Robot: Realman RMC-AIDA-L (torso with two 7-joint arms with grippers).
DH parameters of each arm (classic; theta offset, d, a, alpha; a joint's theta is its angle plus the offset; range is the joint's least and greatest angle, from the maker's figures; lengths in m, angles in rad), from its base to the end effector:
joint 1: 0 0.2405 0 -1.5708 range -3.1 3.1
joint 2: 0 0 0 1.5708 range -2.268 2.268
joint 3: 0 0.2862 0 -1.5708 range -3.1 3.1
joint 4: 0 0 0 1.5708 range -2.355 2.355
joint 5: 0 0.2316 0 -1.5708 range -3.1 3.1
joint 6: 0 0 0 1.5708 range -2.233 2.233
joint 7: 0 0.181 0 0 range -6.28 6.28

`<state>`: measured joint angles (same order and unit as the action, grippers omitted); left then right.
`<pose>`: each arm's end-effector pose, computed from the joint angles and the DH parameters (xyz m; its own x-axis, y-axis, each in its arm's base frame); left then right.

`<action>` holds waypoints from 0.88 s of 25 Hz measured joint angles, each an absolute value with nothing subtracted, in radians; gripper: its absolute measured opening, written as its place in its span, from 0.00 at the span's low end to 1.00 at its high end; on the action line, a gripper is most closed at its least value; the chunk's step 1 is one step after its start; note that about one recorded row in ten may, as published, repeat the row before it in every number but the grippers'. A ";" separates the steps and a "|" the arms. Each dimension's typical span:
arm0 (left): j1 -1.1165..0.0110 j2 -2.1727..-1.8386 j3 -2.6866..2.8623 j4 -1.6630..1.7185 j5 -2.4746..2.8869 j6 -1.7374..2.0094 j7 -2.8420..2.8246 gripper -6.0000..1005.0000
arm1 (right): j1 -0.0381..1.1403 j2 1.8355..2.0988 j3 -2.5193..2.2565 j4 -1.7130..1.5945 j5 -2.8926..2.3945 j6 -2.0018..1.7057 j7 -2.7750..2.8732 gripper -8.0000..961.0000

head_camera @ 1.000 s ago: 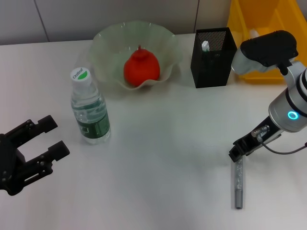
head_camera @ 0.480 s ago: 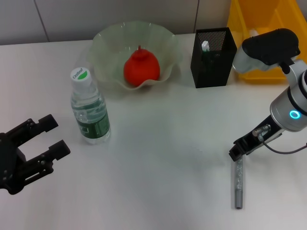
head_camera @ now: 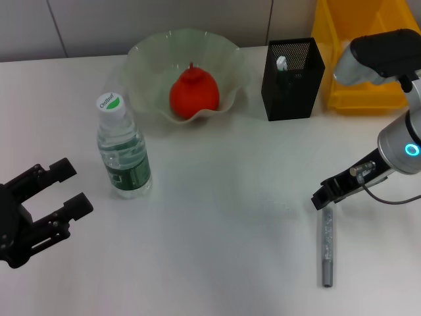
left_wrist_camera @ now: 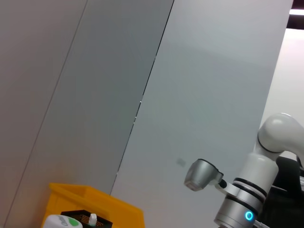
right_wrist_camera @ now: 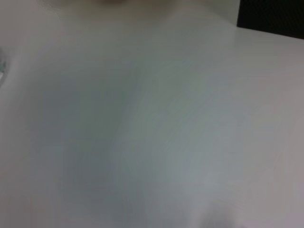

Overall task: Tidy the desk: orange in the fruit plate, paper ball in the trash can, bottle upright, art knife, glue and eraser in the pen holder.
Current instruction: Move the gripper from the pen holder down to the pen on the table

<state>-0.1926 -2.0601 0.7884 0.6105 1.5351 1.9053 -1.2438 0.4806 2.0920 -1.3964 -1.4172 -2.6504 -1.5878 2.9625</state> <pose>-0.3078 0.2577 -0.0011 0.5058 0.2338 0.8303 0.4805 -0.8758 -0.0461 0.2480 0.3697 -0.0405 0.3941 -0.9185 0.0339 -0.7822 -0.3545 -0.5123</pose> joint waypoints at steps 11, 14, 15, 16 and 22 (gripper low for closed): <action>-0.200 -2.061 0.785 0.610 1.541 1.899 -1.235 0.75 | 0.433 2.089 -1.360 -1.376 -2.579 -1.450 2.959 0.35; -0.201 -2.062 0.785 0.610 1.541 1.899 -1.232 0.75 | 0.445 2.088 -1.355 -1.342 -2.554 -1.409 2.959 0.35; -0.201 -2.062 0.785 0.610 1.541 1.899 -1.231 0.75 | 0.451 2.088 -1.355 -1.333 -2.545 -1.403 2.959 0.35; -0.201 -2.062 0.785 0.609 1.541 1.899 -1.229 0.75 | 0.458 2.089 -1.355 -1.325 -2.540 -1.400 2.959 0.35; -0.193 -2.061 0.785 0.608 1.540 1.899 -1.218 0.75 | 0.480 2.089 -1.355 -1.336 -2.525 -1.424 2.958 0.35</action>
